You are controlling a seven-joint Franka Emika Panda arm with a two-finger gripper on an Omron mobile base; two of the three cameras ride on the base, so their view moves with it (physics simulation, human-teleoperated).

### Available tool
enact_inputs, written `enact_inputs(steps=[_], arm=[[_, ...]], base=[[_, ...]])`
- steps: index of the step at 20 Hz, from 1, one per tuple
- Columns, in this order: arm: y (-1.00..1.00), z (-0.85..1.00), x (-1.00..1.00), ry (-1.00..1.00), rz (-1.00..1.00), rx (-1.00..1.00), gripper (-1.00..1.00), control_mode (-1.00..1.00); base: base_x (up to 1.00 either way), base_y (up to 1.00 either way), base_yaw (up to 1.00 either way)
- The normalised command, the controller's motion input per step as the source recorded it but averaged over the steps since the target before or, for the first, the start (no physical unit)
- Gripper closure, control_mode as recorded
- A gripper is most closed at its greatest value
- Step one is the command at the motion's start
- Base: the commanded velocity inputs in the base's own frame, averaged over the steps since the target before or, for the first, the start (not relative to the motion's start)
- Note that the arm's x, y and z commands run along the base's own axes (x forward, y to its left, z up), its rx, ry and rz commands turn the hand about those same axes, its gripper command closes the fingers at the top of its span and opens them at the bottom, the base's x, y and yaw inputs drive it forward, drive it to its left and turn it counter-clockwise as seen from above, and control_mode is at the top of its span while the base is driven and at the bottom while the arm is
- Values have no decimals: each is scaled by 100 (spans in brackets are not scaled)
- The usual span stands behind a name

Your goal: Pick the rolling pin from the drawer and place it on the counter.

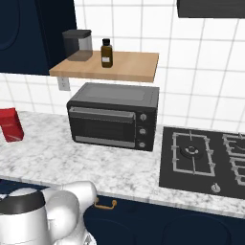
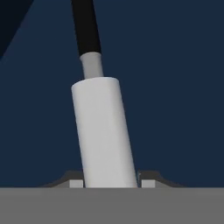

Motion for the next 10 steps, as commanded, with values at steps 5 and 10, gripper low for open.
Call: enact_inputs(steps=[5,10], arm=[[0,100,-82,-1,0,0,100,-100],[-10,100,4,0,-1,0,100,-100]], base=[[0,0,0],[0,0,0]])
